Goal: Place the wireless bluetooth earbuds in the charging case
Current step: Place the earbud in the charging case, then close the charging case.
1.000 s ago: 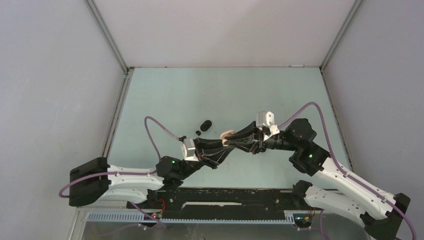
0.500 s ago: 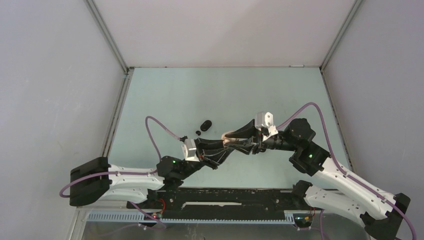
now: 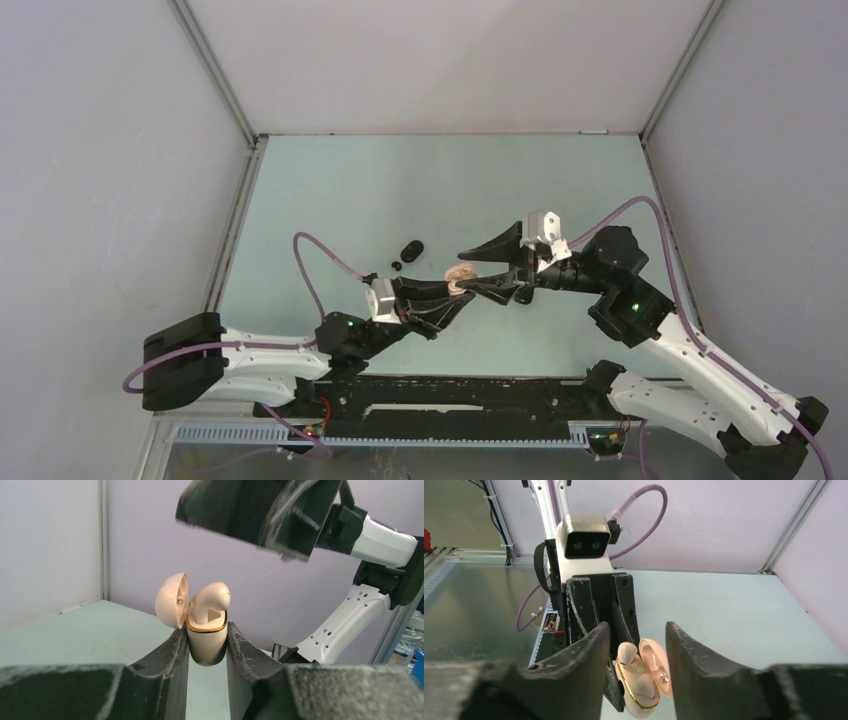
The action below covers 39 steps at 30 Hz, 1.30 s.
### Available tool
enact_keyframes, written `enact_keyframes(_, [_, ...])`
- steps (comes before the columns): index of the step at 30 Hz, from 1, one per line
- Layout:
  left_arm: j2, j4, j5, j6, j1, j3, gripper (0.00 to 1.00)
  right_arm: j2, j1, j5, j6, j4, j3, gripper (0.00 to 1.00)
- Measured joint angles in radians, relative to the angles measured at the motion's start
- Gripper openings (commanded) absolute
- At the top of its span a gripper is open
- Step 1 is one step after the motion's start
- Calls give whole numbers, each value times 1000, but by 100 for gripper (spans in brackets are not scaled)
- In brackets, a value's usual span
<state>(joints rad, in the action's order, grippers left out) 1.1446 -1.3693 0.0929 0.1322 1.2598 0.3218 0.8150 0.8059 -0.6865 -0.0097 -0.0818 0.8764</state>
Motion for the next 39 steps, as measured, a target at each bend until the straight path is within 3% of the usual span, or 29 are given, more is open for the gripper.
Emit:
enact_keyframes(7, [23, 0, -10, 0, 0, -3, 0, 6, -40, -64, -18, 142, 142, 76])
enact_keyframes(13, [36, 7, -53, -5, 0, -21, 0, 88, -138, -158, -144, 502, 340, 79])
enact_keyframes(16, [39, 29, -86, -16, 0, -22, 0, 167, -176, -201, -241, 734, 444, 86])
enact_keyframes(22, [40, 89, -142, -39, 0, -22, 0, 232, -209, -219, -341, 983, 443, 96])
enact_keyframes(39, [33, 183, -184, -63, 0, -22, 0, 322, -167, -236, -289, 999, 395, 100])
